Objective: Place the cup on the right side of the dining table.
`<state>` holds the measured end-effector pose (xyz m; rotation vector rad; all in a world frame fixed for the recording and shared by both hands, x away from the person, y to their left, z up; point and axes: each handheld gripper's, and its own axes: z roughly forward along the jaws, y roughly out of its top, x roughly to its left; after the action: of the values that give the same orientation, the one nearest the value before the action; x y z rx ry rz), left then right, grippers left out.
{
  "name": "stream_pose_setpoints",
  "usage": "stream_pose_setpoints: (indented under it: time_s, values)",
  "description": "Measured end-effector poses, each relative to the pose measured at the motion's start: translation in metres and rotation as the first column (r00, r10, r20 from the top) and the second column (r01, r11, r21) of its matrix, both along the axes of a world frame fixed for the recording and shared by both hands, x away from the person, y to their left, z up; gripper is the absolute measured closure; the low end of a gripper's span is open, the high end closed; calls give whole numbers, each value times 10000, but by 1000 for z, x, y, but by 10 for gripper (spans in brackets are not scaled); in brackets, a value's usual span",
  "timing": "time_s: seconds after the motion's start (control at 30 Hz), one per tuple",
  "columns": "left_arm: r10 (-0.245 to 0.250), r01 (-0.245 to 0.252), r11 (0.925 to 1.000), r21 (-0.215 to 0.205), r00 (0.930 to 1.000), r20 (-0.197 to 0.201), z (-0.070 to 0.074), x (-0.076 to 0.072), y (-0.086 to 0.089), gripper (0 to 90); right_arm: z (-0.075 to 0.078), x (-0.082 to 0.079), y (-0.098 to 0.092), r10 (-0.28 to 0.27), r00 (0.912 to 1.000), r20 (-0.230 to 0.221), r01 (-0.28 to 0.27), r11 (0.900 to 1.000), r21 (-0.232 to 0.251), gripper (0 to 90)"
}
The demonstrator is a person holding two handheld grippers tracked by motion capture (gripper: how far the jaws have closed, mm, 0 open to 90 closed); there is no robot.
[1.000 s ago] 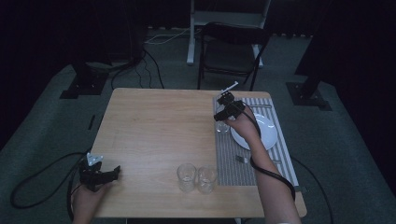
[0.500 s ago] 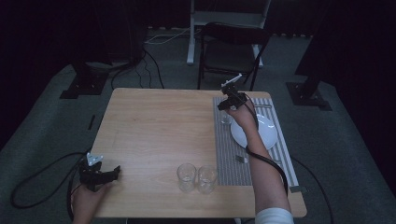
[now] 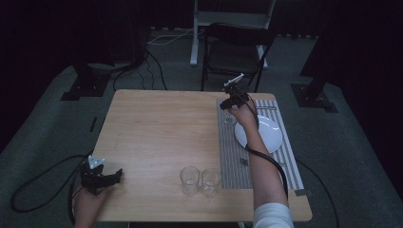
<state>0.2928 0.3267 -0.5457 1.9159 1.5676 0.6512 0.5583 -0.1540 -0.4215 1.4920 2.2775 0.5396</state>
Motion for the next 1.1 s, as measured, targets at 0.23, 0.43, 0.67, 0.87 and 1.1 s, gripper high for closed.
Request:
stream_pose_setpoints:
  time_s: [0.23,0.43,0.67,0.87,1.1]
  values:
    - [2,-2,10000,3,10000,1,0,0,0,70,-12,9,-1,-151,9996,-251,145,9997,-214,283]
    - [49,-49,10000,-3,10000,-6,0,0,0,70,-16,8,-9,-164,9998,-148,167,9996,220,281]
    - [52,-52,10000,-6,10000,-3,0,0,0,70,-16,4,-16,-656,9978,5,655,9956,667,202]
    - [51,-51,10000,-6,10000,-5,0,0,0,70,-16,-2,-19,-708,9975,23,706,9959,561,143]
    - [52,-52,10000,-9,10000,-2,0,0,0,70,-20,-9,-27,-821,9966,11,817,9930,855,143]
